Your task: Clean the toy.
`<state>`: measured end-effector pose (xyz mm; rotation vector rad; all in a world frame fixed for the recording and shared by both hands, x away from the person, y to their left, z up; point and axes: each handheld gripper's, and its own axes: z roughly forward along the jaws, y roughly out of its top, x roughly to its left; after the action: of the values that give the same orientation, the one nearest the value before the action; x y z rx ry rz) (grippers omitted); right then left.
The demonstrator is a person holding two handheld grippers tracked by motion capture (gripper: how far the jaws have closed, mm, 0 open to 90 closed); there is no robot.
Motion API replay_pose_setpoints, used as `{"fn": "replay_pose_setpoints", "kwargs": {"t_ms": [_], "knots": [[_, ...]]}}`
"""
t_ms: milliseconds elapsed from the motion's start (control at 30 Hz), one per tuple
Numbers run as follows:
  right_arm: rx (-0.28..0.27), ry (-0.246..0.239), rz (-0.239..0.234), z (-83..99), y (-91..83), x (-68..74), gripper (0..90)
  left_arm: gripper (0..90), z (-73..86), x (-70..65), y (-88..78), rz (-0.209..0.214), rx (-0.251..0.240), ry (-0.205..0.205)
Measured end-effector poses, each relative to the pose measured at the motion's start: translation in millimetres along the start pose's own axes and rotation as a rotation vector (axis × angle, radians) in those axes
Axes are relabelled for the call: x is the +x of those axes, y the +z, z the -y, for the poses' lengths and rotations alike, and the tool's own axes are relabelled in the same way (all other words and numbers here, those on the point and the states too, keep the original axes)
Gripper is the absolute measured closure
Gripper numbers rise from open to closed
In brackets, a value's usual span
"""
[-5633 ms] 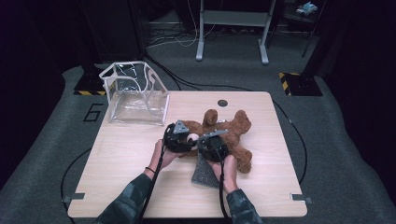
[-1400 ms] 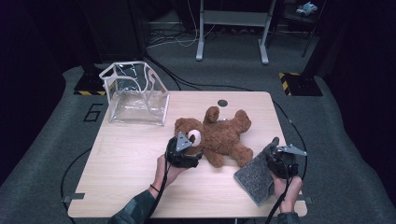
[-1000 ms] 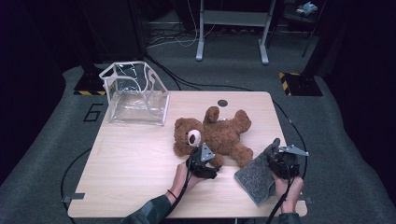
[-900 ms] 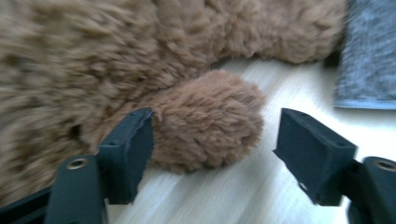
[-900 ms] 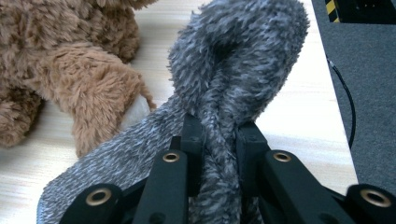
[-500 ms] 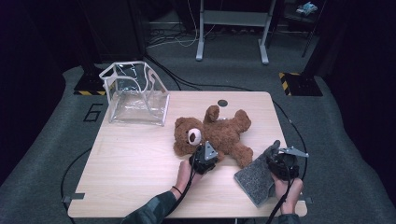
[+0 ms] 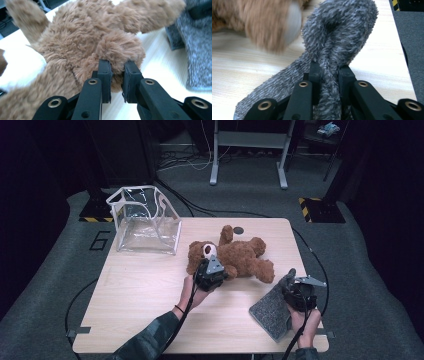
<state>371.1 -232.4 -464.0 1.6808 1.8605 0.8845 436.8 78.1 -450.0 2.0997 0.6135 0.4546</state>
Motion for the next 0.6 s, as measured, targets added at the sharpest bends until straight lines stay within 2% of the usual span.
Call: {"fn": "replay_pose_setpoints", "kwargs": {"t_ms": [67, 333, 433, 500, 567, 600], "knots": [[0.0, -0.009, -0.004, -1.0, 0.1, 1.0, 77.2, 79.4, -10.4, 11.7, -6.5, 0.004, -0.014, -0.015], [-0.008, -0.024, -0.028, -3.5, -0.9, 6.6, 77.2, 80.5, -27.7, 30.5, -20.2, 0.015, -0.035, -0.026], [-0.003, -0.033, -0.033, -3.4, 0.7, 9.9, 77.1, 79.8, -23.9, 38.5, -16.4, 0.027, -0.034, -0.069], [-0.001, -0.033, -0.035, -3.4, 1.8, 11.1, 77.0, 75.8, -21.8, 40.1, -14.3, 0.023, -0.034, -0.082], [-0.004, -0.034, -0.046, -3.7, 3.6, 13.3, 76.8, 63.8, -17.9, 41.5, -11.5, 0.0, -0.021, -0.094], [-0.004, -0.035, -0.049, -3.8, 3.8, 14.0, 76.7, 62.4, -16.8, 41.7, -10.8, 0.0, -0.021, -0.096]]}}
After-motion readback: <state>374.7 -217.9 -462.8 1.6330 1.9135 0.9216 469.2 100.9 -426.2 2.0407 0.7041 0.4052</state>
